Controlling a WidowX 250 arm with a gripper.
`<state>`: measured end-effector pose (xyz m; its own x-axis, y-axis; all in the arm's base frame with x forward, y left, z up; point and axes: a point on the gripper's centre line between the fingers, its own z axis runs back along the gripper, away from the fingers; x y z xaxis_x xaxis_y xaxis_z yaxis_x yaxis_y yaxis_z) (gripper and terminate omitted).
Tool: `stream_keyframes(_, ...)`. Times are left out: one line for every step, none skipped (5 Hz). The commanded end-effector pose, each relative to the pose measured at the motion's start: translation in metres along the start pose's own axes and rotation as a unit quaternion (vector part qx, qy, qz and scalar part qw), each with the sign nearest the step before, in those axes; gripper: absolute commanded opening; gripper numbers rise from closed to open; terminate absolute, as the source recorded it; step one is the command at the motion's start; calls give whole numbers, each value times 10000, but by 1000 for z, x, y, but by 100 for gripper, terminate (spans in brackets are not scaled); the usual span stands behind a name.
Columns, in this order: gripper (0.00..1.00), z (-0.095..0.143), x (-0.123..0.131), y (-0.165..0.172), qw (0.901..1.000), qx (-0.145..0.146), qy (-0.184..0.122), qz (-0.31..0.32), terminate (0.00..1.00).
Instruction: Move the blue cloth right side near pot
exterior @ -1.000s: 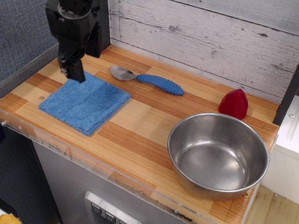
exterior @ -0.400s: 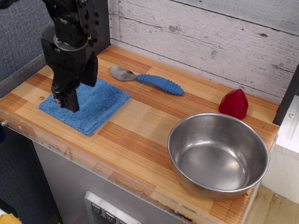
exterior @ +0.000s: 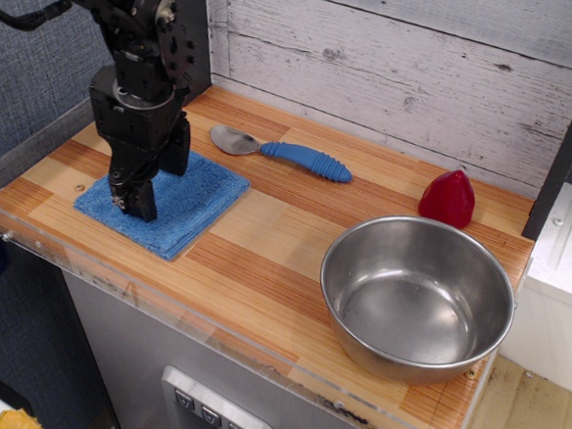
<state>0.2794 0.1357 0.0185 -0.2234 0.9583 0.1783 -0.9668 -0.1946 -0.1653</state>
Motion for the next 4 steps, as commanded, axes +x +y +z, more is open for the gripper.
stream_keyframes(100,-8,-1,-2,9999,68,88,64,0)
stream_keyframes(100,-10,-10,5,9994,210,234,106,0)
stream_keyframes(100,-8,-24,5,9992,220,330,-15,0)
stream_keyframes(100,-2,-53,-2,9990,162,395,-164,0)
